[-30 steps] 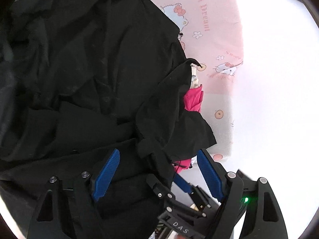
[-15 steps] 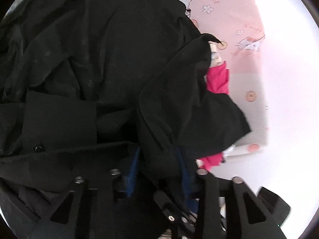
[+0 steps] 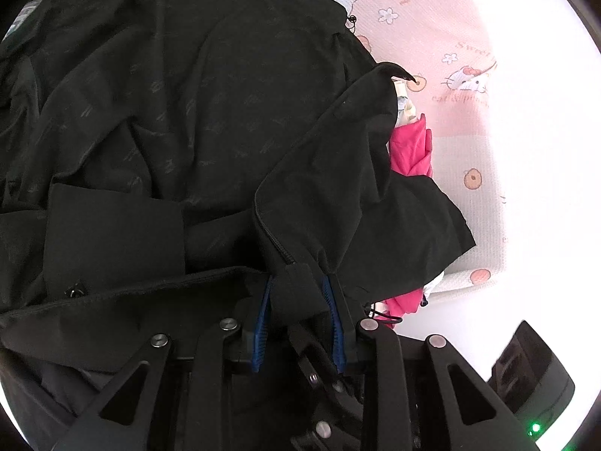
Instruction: Fold clothes
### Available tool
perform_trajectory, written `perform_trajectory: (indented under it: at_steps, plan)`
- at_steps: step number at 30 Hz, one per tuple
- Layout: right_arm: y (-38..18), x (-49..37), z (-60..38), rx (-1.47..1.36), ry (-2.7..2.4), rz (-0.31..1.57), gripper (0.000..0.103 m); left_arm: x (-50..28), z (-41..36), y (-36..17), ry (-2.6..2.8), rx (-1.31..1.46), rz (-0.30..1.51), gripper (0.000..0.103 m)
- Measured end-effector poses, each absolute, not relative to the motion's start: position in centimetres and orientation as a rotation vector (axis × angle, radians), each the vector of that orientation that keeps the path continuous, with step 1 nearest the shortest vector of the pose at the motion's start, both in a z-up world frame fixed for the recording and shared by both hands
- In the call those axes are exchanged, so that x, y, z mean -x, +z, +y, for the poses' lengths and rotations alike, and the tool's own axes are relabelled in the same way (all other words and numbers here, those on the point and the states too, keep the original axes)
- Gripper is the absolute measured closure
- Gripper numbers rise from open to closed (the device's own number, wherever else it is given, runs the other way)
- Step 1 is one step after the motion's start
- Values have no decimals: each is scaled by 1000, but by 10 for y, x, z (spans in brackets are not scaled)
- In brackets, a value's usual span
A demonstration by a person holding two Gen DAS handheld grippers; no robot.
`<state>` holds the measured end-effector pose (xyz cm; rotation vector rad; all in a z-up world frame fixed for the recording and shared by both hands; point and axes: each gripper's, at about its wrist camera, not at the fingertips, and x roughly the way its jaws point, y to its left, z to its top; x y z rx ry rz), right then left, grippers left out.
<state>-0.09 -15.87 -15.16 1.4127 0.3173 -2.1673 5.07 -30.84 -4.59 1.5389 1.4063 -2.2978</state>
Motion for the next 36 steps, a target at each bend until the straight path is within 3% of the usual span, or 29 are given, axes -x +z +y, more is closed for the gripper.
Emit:
perform_trajectory:
  at_steps: [2, 7, 11, 16, 29, 33, 36]
  plan:
    - [-153, 3, -156, -1424, -2143, 255, 74, -50, -309, -47, -2293, -1560, 1419, 79]
    - [-150, -2, -149, -1450, -2136, 217, 86, -50, -307, -37, -2255, -1641, 1466, 77]
    - [-143, -1, -133, -1490, -2127, 123, 87, -54, -307, -19, -2263, -1616, 1521, 67]
    - [-141, -3, -108, -1526, -2143, 20, 87, -44, -290, -3, -2330, -1616, 1444, 52]
    - [-174, -18, -54, -1654, -2080, -198, 87, -17, -217, -22, -2406, -1862, 1201, 53]
    - [-176, -17, -49, -1638, -2039, -252, 87, -17, -209, -28, -2420, -1891, 1118, 61]
    - [-160, -20, -46, -1553, -2070, -259, 73, -23, -211, -26, -2456, -1860, 1162, 61]
